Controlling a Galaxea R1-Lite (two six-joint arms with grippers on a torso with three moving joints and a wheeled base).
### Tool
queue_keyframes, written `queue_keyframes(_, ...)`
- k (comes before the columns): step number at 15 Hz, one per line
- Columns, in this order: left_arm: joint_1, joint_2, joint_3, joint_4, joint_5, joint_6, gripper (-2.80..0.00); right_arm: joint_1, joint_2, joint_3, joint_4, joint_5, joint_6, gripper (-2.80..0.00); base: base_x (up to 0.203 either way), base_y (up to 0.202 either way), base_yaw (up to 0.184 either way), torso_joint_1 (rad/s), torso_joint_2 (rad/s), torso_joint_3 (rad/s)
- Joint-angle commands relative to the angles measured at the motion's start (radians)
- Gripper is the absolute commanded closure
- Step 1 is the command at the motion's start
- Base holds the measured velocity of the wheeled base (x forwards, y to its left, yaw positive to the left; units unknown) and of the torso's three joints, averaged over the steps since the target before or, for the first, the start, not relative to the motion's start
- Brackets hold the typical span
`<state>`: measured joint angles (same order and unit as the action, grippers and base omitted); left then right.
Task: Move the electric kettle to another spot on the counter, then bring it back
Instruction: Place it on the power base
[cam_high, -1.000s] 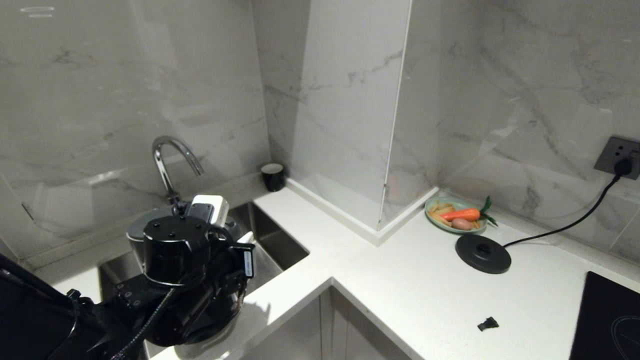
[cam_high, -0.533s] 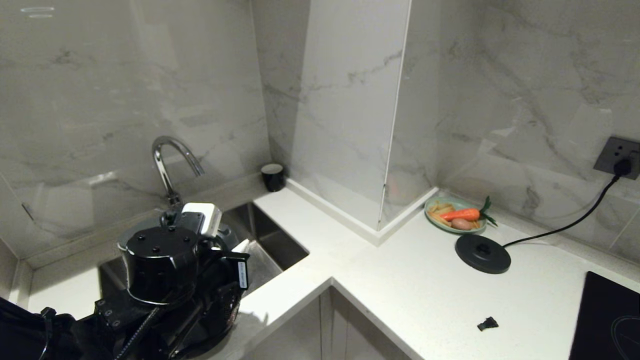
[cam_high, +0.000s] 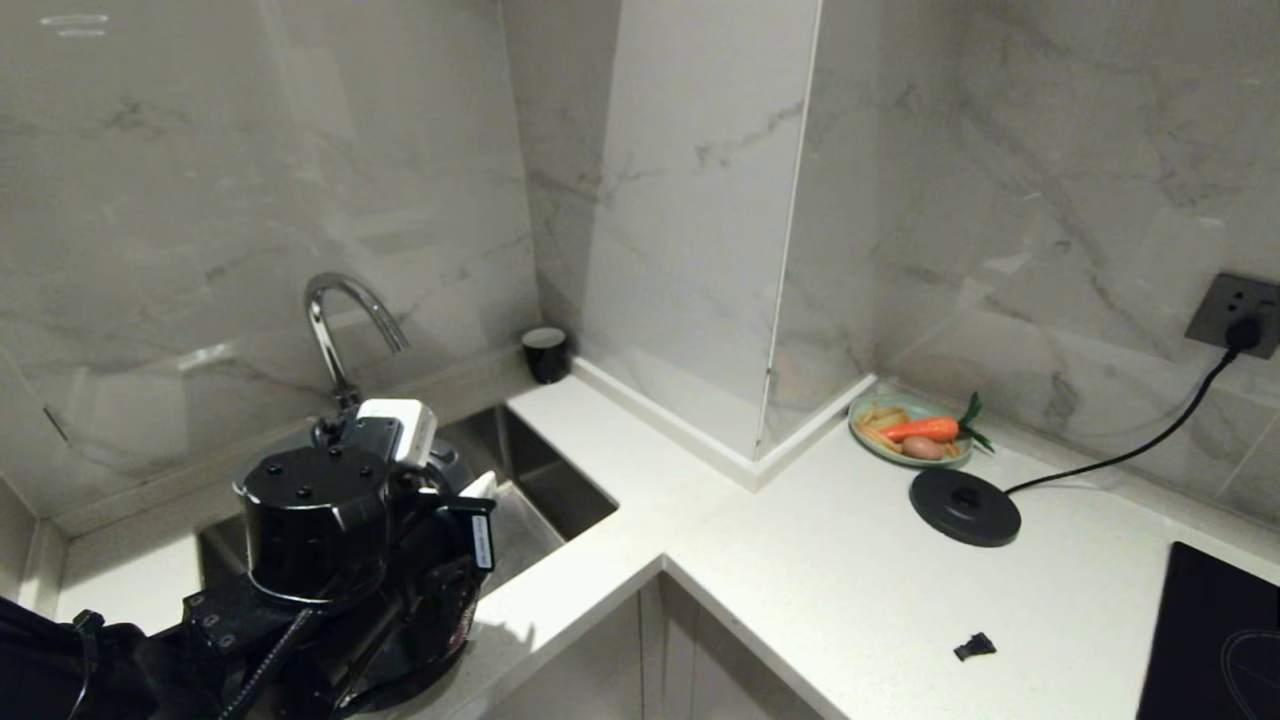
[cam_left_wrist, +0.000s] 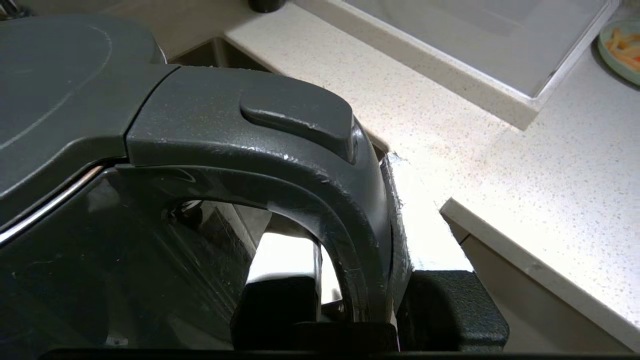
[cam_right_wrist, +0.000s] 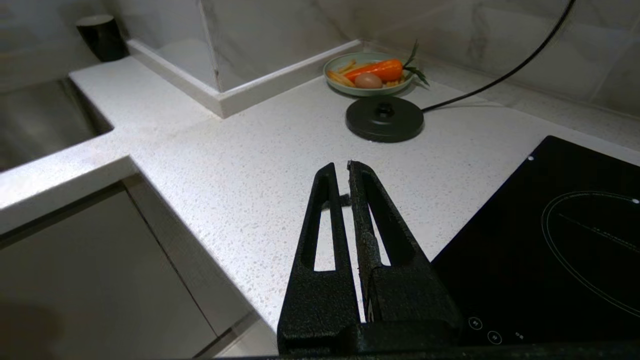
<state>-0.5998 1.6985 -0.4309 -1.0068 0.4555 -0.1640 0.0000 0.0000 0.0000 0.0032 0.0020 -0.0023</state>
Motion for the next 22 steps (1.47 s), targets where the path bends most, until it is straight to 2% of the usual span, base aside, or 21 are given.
queue_keyframes(1,0.0,-0.005,0.0,-0.007,0.003,-0.002,0.0,0.0,0.0,0.0,0.0,0.001,-0.001,0.0,0.0,0.0,0.0,0.0,0.0,0.0)
queue_keyframes(22,0.001,-0.013,-0.009,-0.006,0.005,-0.002,0.0,0.0,0.0,0.0,0.0,0.001,-0.001,0.0,0.002,0.008,-0.17,0.001,0.0,0.002)
